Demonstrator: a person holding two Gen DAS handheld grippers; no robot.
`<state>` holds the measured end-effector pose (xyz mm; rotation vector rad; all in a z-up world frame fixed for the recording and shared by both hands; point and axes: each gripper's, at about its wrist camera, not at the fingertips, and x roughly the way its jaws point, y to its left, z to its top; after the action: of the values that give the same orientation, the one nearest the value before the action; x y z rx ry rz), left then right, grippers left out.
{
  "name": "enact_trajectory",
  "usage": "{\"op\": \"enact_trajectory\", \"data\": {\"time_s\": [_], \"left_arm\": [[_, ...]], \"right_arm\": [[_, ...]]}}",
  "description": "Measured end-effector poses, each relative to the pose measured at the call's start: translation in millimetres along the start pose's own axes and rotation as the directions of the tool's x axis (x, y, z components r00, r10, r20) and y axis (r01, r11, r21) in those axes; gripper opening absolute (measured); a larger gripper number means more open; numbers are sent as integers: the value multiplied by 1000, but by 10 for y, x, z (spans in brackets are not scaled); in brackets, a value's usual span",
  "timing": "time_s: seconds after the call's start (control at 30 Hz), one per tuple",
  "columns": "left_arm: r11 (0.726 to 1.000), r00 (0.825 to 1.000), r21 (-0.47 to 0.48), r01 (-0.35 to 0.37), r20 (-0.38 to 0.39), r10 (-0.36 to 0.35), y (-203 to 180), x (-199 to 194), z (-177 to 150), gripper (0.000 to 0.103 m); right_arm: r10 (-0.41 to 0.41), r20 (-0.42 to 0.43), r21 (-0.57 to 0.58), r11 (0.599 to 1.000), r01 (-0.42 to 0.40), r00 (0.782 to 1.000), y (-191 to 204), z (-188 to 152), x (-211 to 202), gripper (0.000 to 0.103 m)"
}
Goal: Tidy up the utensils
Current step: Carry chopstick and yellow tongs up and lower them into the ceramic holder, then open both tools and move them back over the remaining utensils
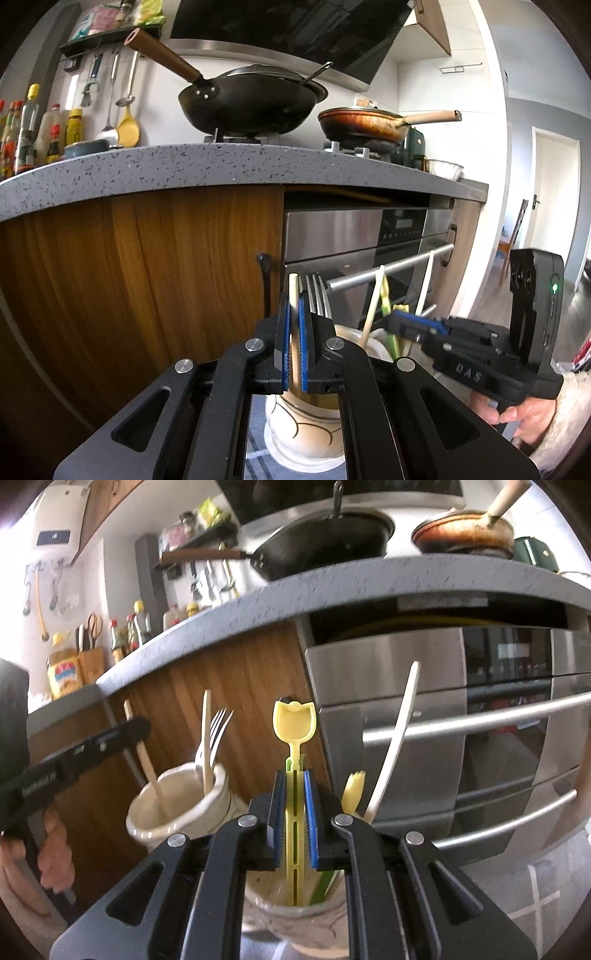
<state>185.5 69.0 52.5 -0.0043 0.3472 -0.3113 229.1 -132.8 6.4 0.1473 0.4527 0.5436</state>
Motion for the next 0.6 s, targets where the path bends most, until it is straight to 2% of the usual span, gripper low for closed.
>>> {"op": "enact_trajectory", "data": {"time_s": [0.13, 0.27, 0.33, 0.37, 0.43, 0.53, 0.57, 0.6], "left_arm": [[1000, 1000, -25, -8, -25, 7, 43, 62, -17, 5], [1000, 999, -18, -22, -33, 22, 58, 94, -24, 5], [999, 999, -22, -28, -41, 27, 71, 110, -28, 7], [999, 999, -24, -30, -43, 29, 76, 112, -31, 8], [999, 998, -30, -36, -44, 35, 86, 111, -25, 22], [999, 998, -34, -40, -49, 38, 80, 84, 1, 29], [998, 998, -37, -41, -54, 39, 76, 65, 10, 32], [998, 998, -43, -43, -55, 41, 75, 39, 18, 42]], "right_arm": [[-10, -61, -11, 1000, 10, 998, 13, -54, 96, 10], [-7, -69, 5, 1000, 8, 998, -20, -78, 77, 10], [-3, -66, 20, 1000, 4, 998, -45, -64, 59, 13], [0, -64, 27, 1000, 2, 998, -50, -54, 51, 17], [5, -61, 41, 999, -3, 998, -63, -25, 18, 25], [5, -56, 50, 999, -3, 998, -46, 50, -73, 30], [9, -49, 52, 999, -7, 999, -36, 80, -125, 37], [11, -43, 53, 999, -9, 999, -29, 102, -168, 43]]}}
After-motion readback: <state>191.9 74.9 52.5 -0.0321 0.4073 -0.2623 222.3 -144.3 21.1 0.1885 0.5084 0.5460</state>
